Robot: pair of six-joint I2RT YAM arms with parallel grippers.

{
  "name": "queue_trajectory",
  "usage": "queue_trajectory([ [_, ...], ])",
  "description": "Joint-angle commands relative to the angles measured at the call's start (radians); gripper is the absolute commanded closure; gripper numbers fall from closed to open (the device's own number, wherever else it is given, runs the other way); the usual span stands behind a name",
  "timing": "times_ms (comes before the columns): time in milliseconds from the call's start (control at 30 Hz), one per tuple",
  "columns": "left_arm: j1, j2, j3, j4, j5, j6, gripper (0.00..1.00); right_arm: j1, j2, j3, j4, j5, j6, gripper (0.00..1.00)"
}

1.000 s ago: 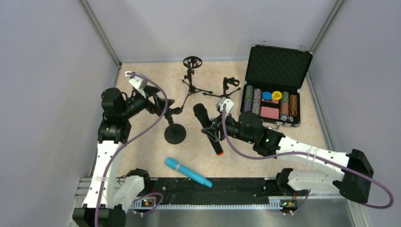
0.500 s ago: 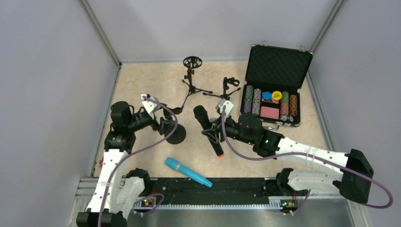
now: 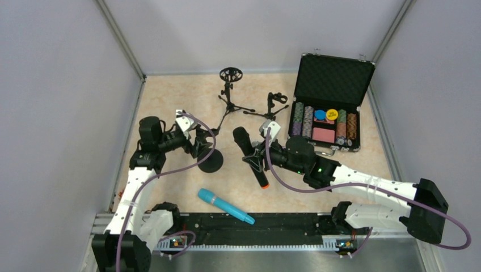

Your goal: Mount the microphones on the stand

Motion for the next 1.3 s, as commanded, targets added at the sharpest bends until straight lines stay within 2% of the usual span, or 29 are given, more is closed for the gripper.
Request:
queue_trajectory([
  [0,-0.002,0.035,0.061,0.057,0.044,0.015,0.14,-0.006,-0.027,0.008,0.082,0.014,-0.003,1.00],
  [133,-0.003,0.056,0.062,0.084,0.090,0.012,0.21,-0.006,-0.027,0.004,0.091,0.020,-0.006,1.00],
  [233,-0.003,0.069,0.065,0.095,0.098,0.010,0.32,-0.005,-0.028,0.002,0.095,0.021,-0.008,1.00],
  [300,-0.004,0.079,0.068,0.090,0.102,0.010,0.46,-0.006,-0.028,0.003,0.099,0.026,-0.009,1.00],
  [400,-0.003,0.098,0.082,0.064,0.134,0.029,0.74,-0.006,-0.028,0.003,0.103,0.038,-0.009,1.00],
  [500,-0.005,0.113,0.096,0.060,0.185,0.025,0.98,-0.005,-0.029,0.005,0.107,0.051,-0.008,1.00],
  [600,-0.025,0.122,0.116,0.072,0.216,0.017,1.00,-0.006,-0.030,0.019,0.102,0.090,-0.010,1.00],
  [700,-0.073,0.126,0.139,0.075,0.187,0.028,1.00,-0.006,-0.027,0.034,0.103,0.101,-0.023,1.00],
  [867,-0.155,0.143,0.171,0.104,0.179,0.024,1.00,-0.027,-0.020,0.058,0.097,0.075,-0.029,1.00],
  [1067,-0.243,0.187,0.188,0.155,0.165,0.002,1.00,-0.161,-0.037,0.034,0.176,-0.088,0.075,1.00],
  [1267,-0.295,0.252,0.193,0.292,0.137,-0.109,1.00,-0.253,-0.085,-0.007,0.249,-0.118,0.085,1.00],
])
